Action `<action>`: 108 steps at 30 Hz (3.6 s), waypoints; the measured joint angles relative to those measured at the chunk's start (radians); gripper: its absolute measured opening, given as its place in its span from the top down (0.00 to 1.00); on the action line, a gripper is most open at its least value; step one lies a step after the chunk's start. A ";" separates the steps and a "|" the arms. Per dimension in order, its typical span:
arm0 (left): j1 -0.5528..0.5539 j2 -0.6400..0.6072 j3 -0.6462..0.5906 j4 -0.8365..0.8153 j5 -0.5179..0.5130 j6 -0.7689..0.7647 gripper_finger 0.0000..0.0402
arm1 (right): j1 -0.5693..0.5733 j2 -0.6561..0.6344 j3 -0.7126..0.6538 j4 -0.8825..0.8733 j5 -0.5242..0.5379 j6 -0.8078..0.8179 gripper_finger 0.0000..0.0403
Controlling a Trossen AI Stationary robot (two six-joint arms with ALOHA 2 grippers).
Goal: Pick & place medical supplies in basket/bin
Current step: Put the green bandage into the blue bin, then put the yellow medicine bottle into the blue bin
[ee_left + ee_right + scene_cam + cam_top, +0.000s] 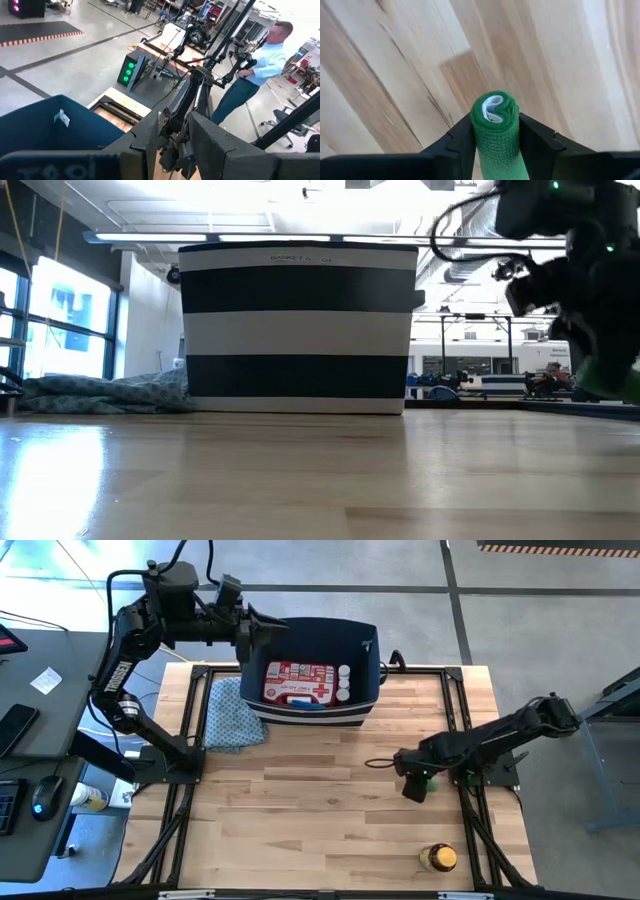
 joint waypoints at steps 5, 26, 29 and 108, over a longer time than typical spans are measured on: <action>0.000 0.000 0.000 0.005 0.000 0.019 0.64 | -0.002 0.000 0.063 0.000 0.005 -0.002 0.71; 0.000 -0.002 0.000 -0.002 -0.115 0.204 0.64 | -0.213 0.017 0.607 0.486 0.213 -0.306 0.72; 0.019 -0.017 0.000 -0.007 -0.179 0.241 0.64 | -0.281 0.066 0.668 0.586 0.218 -0.348 0.72; 0.531 -0.067 0.000 -0.242 0.232 0.362 0.64 | -0.596 0.831 1.374 0.101 -0.355 -0.324 0.39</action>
